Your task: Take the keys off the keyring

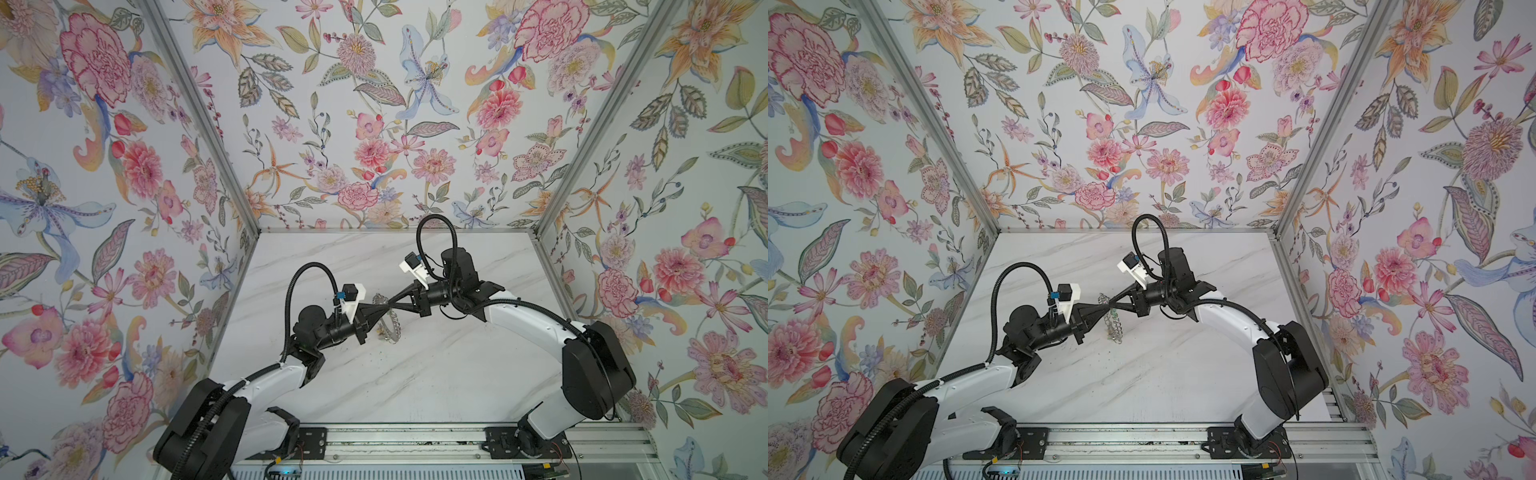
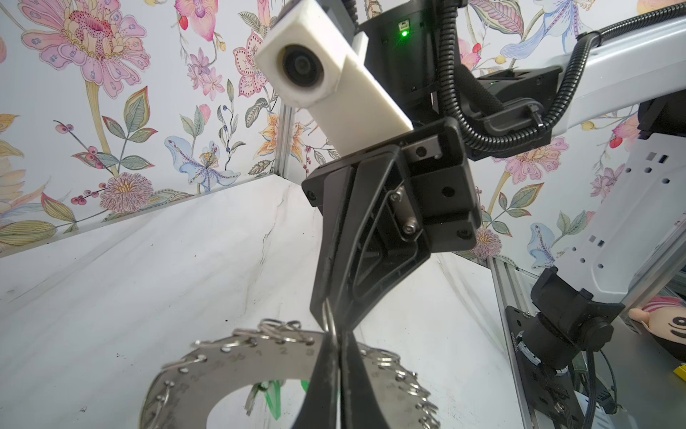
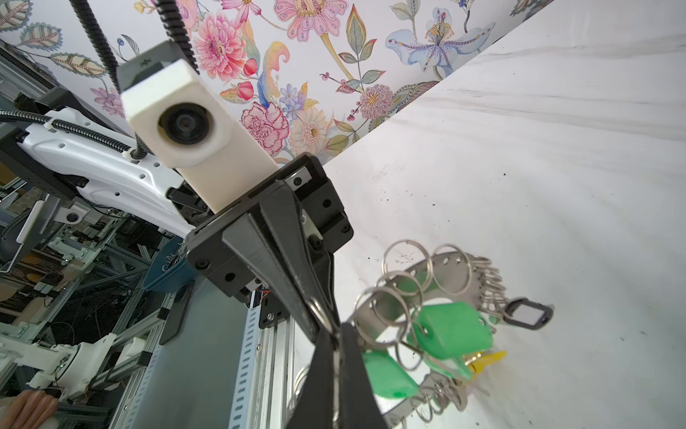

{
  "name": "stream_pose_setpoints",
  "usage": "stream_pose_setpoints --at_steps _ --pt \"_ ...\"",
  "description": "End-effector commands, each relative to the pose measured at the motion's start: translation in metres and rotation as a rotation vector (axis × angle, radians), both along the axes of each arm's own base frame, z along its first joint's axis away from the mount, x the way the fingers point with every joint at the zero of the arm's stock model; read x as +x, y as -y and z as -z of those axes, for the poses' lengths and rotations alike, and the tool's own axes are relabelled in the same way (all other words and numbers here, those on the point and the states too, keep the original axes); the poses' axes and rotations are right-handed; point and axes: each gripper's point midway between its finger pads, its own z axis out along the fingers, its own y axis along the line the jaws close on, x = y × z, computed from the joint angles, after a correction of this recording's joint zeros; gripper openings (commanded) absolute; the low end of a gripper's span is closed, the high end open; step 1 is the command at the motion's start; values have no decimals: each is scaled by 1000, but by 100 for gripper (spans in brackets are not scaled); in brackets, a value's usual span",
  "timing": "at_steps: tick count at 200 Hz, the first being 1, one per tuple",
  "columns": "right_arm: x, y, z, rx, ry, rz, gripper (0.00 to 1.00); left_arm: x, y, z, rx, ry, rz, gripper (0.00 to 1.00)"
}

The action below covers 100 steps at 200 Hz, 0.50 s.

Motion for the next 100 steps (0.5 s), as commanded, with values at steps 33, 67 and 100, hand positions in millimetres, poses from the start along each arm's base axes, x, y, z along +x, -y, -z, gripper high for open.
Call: stream_pose_setpoints --at_steps 33,67,100 --pt "-12 -1 -16 24 61 -28 0 8 -6 -4 13 54 -56 12" --pt "-10 -1 -13 15 60 -14 0 12 -14 0 15 46 -103 44" --pt "-3 2 -8 -29 74 19 0 15 -26 -3 30 59 -161 52"
